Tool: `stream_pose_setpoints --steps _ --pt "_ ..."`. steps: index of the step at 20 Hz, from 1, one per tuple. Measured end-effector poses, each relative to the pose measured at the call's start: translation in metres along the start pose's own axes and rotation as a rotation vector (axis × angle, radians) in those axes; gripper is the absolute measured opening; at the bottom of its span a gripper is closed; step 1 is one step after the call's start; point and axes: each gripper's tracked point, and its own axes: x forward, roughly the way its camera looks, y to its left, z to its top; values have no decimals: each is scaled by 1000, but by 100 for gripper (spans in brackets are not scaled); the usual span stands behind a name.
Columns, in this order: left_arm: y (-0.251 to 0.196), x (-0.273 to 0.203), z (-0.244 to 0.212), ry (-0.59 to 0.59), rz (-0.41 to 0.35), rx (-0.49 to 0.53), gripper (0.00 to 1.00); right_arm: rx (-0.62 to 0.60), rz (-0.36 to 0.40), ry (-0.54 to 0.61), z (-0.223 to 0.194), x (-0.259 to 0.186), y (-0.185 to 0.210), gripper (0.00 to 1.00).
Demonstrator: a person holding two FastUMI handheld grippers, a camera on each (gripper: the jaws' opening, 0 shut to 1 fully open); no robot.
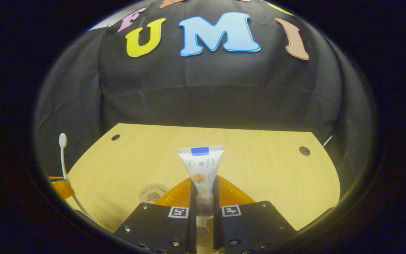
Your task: Put the toothbrush and toothpaste on the desktop into the cup, then pick up the cup and place it on the coaster on the desktop.
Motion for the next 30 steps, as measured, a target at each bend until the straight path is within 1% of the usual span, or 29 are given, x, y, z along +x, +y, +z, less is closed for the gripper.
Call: stream_pose_setpoints --steps 2,5,7,8,11,12,13,16,17,20,22,23,24,27,30 --pt "0 0 -1 5 -2 -4 8 11 -10 28 -6 2 -1 19" --pt "-2 -1 -2 12 -5 -11 8 17 -15 72 -17 3 -4 23" --pt "-2 -2 -3 12 -8 -13 8 12 -18 71 -18 2 -7 25" --pt "-2 -2 -2 12 -8 -12 8 7 -22 70 -18 1 -8 24" --pt "-2 0 -1 10 -13 -9 8 4 -3 59 -17 -9 -3 29" --pt "-3 0 -1 10 -15 -10 8 -1 4 50 -15 -14 -2 51" --pt "-5 2 0 9 -21 -14 8 -12 2 39 -13 -15 -3 55" --pt "-11 10 2 -4 -45 -26 8 -32 0 -7 0 -31 -4 80" --pt "-14 14 4 -12 -56 -27 8 -34 -3 -28 4 -38 -4 82" --pt "-23 29 15 -46 -90 -24 8 -27 -10 -90 22 -62 -6 83" --pt "-33 40 30 -98 -122 -7 8 -20 -30 -139 35 -83 -13 82" --pt "-39 45 38 -129 -141 3 7 -17 -43 -163 40 -94 -17 82" --pt "-46 51 48 -163 -164 9 8 -15 -60 -184 45 -105 -23 82" --pt "-68 63 84 -302 -245 -4 7 -14 -119 -227 49 -137 -41 82" --pt "-87 76 104 -370 -302 -1 7 12 -173 -223 39 -159 -58 82"
